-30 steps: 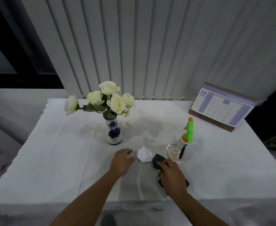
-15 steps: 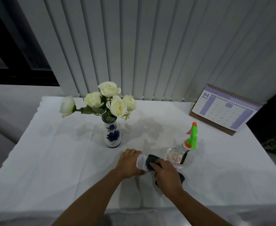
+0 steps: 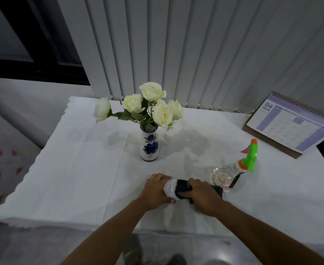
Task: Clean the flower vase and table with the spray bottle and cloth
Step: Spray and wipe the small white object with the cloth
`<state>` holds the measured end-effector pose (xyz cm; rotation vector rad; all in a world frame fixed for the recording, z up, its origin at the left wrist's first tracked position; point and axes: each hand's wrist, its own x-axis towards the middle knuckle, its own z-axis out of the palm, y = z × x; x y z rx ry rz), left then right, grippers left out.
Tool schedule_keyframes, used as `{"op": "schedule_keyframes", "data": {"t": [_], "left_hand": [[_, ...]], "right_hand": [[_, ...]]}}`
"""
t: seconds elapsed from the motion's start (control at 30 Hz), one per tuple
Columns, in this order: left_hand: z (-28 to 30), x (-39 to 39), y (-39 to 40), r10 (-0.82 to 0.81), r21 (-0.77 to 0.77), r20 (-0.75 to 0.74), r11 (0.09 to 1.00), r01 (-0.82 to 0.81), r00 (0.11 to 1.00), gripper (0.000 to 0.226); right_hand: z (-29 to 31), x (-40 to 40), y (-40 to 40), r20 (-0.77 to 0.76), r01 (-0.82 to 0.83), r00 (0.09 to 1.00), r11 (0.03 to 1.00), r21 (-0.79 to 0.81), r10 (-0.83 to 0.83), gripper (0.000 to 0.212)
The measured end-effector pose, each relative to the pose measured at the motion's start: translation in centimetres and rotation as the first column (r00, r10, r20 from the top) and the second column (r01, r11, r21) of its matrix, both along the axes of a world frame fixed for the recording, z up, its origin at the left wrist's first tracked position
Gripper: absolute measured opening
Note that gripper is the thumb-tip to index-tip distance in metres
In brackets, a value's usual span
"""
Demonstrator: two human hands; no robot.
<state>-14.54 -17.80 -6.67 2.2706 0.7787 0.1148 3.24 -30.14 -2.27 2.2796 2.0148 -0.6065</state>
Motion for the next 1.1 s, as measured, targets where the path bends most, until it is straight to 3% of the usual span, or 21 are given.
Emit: {"op": "schedule_keyframes", "data": {"t": [0.17, 0.4, 0.5, 0.7, 0.87, 1.1], "left_hand": [[-0.3, 0.2, 0.6, -0.018, 0.004, -0.045, 1.0, 0.018, 0.999, 0.094], [-0.8, 0.3, 0.5, 0.014, -0.003, -0.005, 1.0, -0.014, 1.0, 0.092], [-1.0, 0.1, 0.3, 0.033, 0.001, 0.016, 0.999, -0.033, 0.999, 0.091], [-1.0, 0.2, 0.5, 0.032, 0.036, 0.01, 0.999, -0.033, 0.999, 0.09], [-1.0, 0.1, 0.7, 0.02, 0.033, -0.019, 0.999, -0.02, 1.0, 0.09], [-1.1, 0.2, 0.8, 0.021, 0.011, -0.023, 1.0, -0.021, 1.0, 0.093]], "right_hand": [[0.9, 0.8, 2.9, 0.046, 0.02, 0.999, 1.0, 0.003, -0.02, 0.038], [0.2, -0.1, 1.2, -0.072, 0.158, 0.985, 0.987, 0.035, -0.155, 0.031], [-0.4, -1.0, 0.1, 0.025, 0.031, 0.999, 1.0, 0.007, -0.031, 0.04], [-0.1, -1.5, 0.8, -0.003, -0.003, 1.0, 1.0, -0.004, 0.003, 0.043], [0.2, -1.4, 2.5, 0.196, 0.001, 0.981, 1.0, 0.006, -0.002, 0.044], [-0.5, -2.1, 0.3, 0.144, -0.082, 0.987, 0.996, 0.025, 0.077, 0.042]]}}
